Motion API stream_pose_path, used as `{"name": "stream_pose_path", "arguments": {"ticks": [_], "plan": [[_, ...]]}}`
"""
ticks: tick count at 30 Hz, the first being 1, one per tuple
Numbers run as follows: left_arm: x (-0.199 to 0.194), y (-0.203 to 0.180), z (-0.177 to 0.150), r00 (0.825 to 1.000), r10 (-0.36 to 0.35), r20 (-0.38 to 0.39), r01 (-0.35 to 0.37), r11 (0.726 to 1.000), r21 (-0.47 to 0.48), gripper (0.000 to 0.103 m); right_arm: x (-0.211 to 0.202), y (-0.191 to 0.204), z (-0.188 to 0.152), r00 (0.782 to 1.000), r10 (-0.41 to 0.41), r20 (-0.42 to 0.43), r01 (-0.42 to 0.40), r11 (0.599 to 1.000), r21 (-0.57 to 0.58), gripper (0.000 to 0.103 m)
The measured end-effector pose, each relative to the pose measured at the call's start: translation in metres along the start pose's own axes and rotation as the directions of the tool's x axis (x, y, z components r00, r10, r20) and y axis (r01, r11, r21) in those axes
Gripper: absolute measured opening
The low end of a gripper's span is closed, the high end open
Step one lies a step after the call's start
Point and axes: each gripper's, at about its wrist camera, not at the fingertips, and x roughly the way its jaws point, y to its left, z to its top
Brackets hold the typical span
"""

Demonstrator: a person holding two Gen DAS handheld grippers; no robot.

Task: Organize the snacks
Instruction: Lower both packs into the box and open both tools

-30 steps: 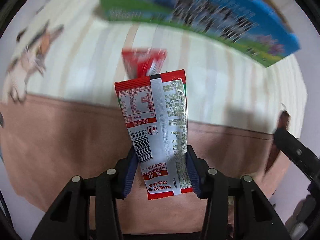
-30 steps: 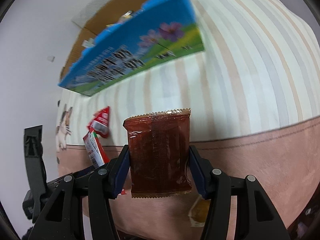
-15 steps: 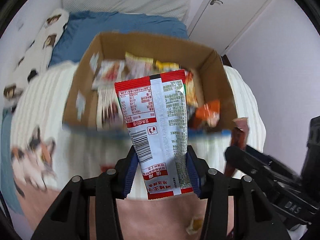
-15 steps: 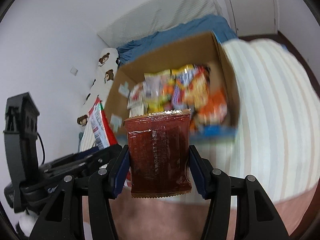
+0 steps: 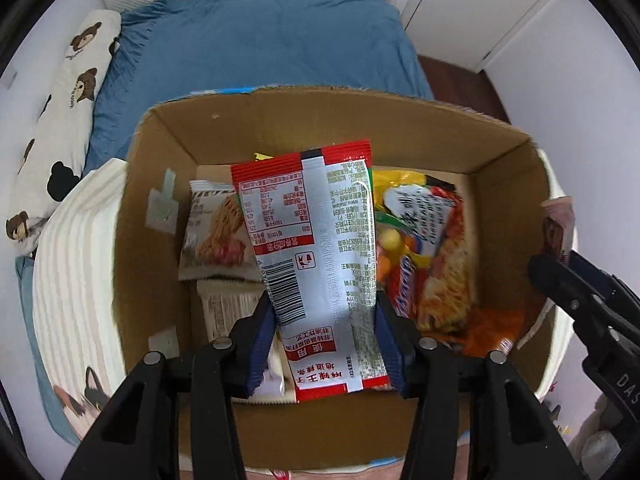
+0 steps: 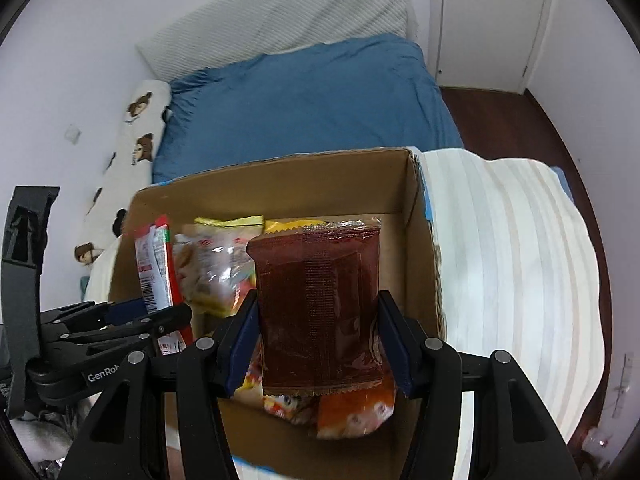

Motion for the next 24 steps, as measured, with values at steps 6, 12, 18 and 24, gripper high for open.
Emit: {"name": "stream_pose_path", "arguments": {"ticks": [6,12,18,24], "plan": [[0.034,0.013,0.016,0.995,-0.038,-0.092,0.033,0.998,-0.063,0.069,0.038,-0.012,0.008,0.995,-0.039,-0.091,0.044,0.997,0.06,0.079],[0.032,0.016,0.013,0.998,-0.02,-0.062,0.017,0.998,-0.063,0.098,0.053,-0.014,0.004,0.99,-0.068,-0.12,0.073,0.996,0.042,0.098],[0.015,0.017,0.006,1.0,-0.02,-0.01,0.02,0.997,-0.068,0.098,0.042,-0.009,-0.007,0.99,-0.052,-0.129,0.057,0.998,0.036,0.098],[-0.018,0.021,-0.015,0.996,0.02,0.086,-0.014,0.997,-0.074,0.098,0.029,-0.003,-0.027,0.992,-0.016,-0.121,0.018,1.0,0.021,0.098]]}}
